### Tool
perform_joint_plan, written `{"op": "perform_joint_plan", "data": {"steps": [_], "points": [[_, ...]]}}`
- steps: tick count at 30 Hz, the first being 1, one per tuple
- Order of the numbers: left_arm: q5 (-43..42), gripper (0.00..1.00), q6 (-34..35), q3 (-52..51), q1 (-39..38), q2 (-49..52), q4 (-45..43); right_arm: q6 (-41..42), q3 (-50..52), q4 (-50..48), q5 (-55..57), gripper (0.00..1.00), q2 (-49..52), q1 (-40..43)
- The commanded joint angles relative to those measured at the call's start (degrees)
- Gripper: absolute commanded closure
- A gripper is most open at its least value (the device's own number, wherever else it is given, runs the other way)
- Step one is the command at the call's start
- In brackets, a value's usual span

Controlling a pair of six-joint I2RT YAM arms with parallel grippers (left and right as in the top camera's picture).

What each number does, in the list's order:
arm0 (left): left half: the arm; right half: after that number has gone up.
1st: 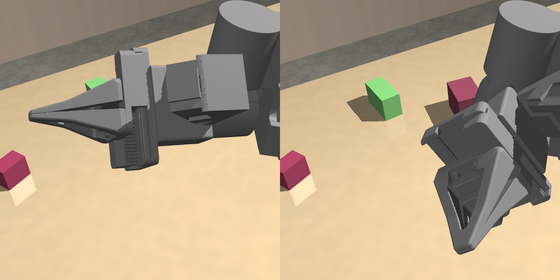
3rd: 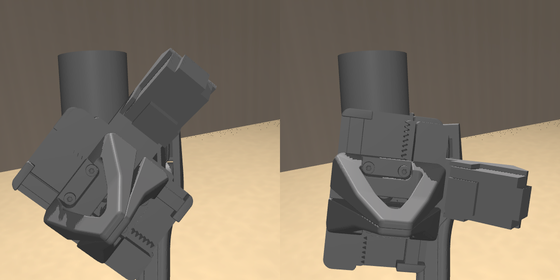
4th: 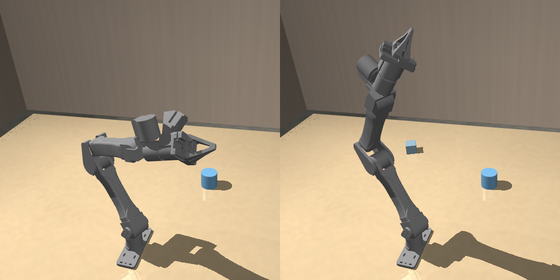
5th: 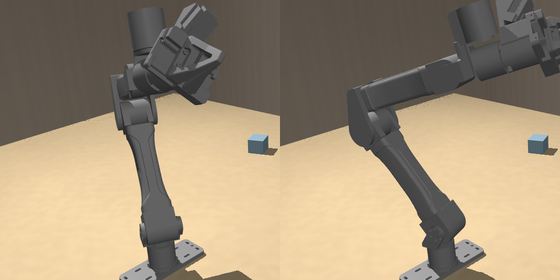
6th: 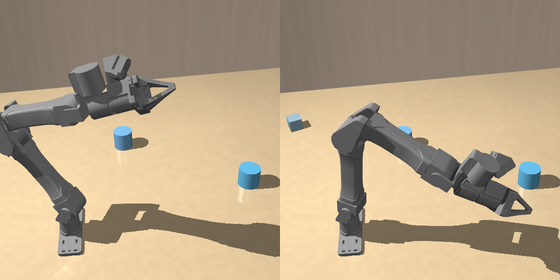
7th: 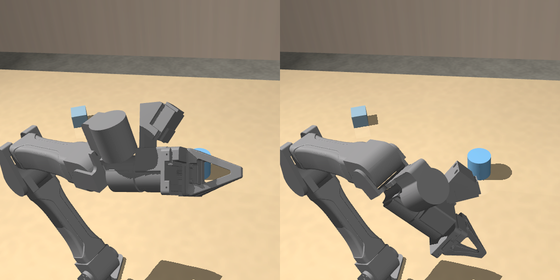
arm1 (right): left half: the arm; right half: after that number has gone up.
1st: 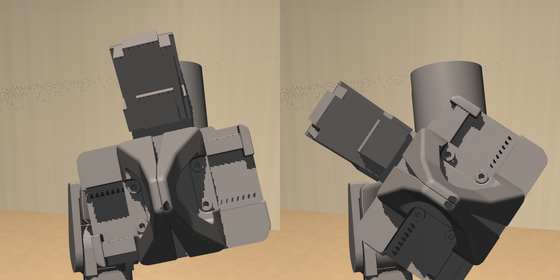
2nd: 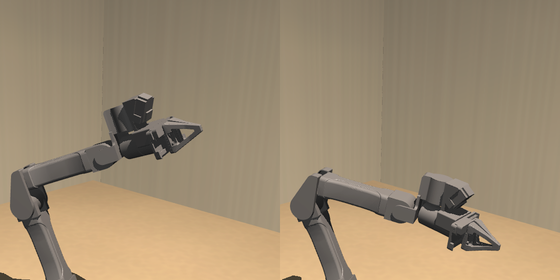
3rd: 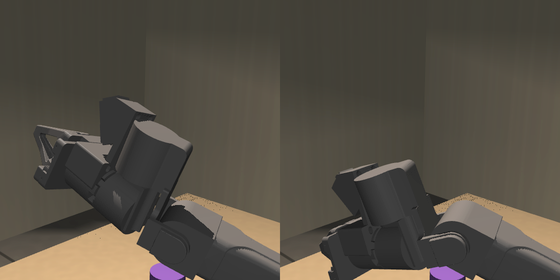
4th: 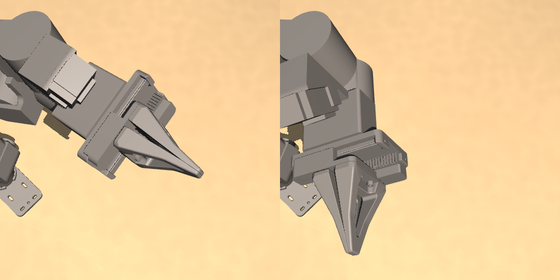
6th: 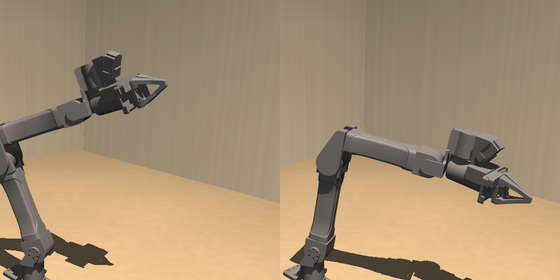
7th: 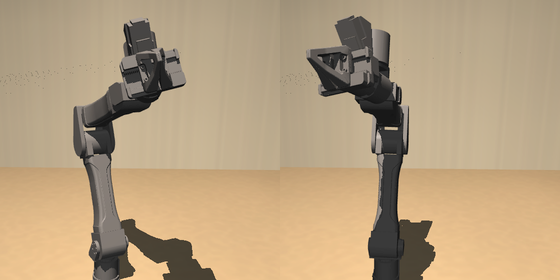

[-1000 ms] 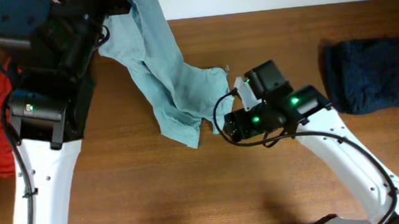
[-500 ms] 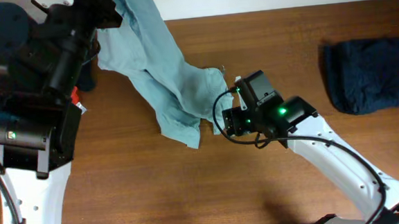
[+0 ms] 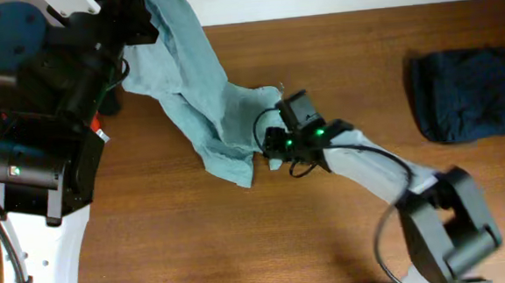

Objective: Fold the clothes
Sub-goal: 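Grasp the hanging end of the t-shirt with the right gripper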

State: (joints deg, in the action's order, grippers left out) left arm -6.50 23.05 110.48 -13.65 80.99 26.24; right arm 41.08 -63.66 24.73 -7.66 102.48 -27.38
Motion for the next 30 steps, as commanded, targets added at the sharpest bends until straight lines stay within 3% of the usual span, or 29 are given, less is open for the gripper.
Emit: {"op": "perform_joint_plan", "data": {"steps": [1, 18, 26, 30], "points": [[2.95, 0.99, -2.4, 0.9, 0.2, -0.98, 0.61, 7.26, 0.61, -0.13, -0.79, 0.32, 3.23, -0.44], [6.99, 0.99, -3.45, 0.9, 0.2, -0.22, 4.48, 5.66, 0.61, -3.17, 4.76, 0.4, 3.96, -2.51], [6.99, 0.99, -3.45, 0.9, 0.2, -0.22, 5.2, 5.68, 0.61, -3.58, 7.1, 0.58, 6.56, -3.34], [7.02, 0.99, -3.48, 0.9, 0.2, -0.22, 5.99, 5.68, 0.61, -3.78, 7.76, 0.79, 6.64, -3.32]]}}
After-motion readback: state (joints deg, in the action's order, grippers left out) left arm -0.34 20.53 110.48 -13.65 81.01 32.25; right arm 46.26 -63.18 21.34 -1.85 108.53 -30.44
